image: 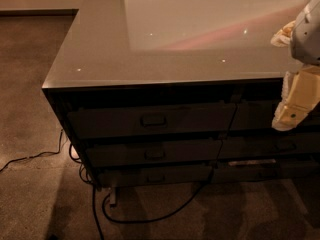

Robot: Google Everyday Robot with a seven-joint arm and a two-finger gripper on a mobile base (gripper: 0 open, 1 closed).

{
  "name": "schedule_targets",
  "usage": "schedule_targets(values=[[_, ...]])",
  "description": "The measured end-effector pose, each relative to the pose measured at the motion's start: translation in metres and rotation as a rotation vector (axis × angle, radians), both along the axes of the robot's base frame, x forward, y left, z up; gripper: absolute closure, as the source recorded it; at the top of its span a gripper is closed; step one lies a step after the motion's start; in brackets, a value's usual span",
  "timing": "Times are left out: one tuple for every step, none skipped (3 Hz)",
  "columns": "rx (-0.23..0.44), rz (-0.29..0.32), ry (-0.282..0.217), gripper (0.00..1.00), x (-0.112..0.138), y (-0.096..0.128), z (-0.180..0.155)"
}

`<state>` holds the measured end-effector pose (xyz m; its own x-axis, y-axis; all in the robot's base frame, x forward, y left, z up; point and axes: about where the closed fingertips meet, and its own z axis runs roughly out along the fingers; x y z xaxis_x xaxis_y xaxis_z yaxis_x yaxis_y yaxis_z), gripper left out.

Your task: Open top drawer

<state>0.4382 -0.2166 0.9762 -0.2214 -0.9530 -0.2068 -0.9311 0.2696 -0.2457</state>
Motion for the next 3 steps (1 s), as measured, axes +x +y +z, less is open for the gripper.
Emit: schedule_targets(values=[[0.0,0.0,0.0,0.0,0.0,0.0,0.0],[0.06,0.032,0.016,0.0,0.0,0.01,-0.008],[0.198,0.082,0.109,0.0,0.001,0.045,-0.049]])
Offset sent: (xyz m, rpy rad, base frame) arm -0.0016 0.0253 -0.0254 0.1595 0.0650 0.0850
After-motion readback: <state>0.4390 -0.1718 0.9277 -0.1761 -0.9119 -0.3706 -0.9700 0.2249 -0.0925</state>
